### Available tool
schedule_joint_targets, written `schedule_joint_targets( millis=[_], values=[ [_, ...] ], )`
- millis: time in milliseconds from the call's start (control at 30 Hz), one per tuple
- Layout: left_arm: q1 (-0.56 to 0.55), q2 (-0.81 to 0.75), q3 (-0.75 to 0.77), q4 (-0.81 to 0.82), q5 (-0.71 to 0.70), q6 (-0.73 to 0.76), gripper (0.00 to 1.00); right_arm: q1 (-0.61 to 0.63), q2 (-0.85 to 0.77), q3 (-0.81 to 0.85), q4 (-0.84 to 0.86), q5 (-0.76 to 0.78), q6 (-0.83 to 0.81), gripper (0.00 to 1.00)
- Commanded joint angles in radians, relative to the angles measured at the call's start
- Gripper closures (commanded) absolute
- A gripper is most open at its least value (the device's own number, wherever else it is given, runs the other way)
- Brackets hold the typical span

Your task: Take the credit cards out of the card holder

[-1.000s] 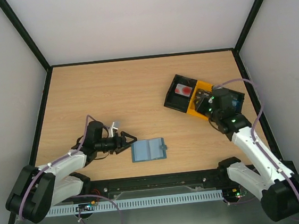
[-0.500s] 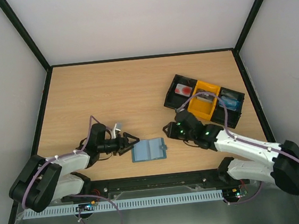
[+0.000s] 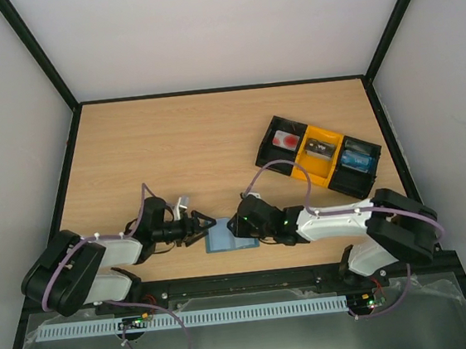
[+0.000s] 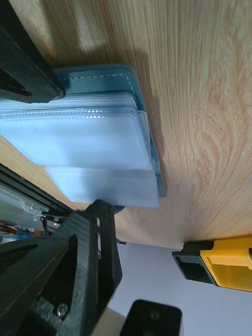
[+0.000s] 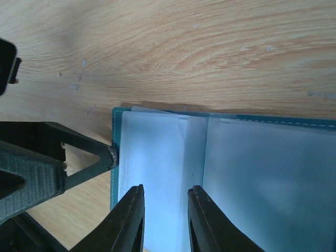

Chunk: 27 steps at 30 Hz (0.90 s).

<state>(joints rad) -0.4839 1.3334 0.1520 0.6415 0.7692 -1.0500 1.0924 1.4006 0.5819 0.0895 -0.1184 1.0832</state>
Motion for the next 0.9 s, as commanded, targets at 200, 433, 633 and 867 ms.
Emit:
schedule_joint_targets(
  millis=[200, 433, 633, 867],
  values=[
    [-0.003, 0.021, -0.012, 0.031, -0.023, 0.031, 0.34, 0.02, 0.113, -0.004, 0.139, 0.005, 0.038, 0.76],
    [-0.004, 0.039, -0.015, 0.056, -0.012, 0.018, 0.4, 0.024, 0.167, -0.055, 0.23, -0.025, 0.069, 0.8],
    [-0.01, 0.028, -0.019, 0.071, -0.014, 0.002, 0.5, 0.026, 0.187, -0.102, 0.272, -0.016, 0.084, 0.85],
    [-0.022, 0.053, -0.018, 0.084, -0.035, -0.004, 0.5, 0.027, 0.187, -0.122, 0.299, -0.015, 0.088, 0.88]
  ],
)
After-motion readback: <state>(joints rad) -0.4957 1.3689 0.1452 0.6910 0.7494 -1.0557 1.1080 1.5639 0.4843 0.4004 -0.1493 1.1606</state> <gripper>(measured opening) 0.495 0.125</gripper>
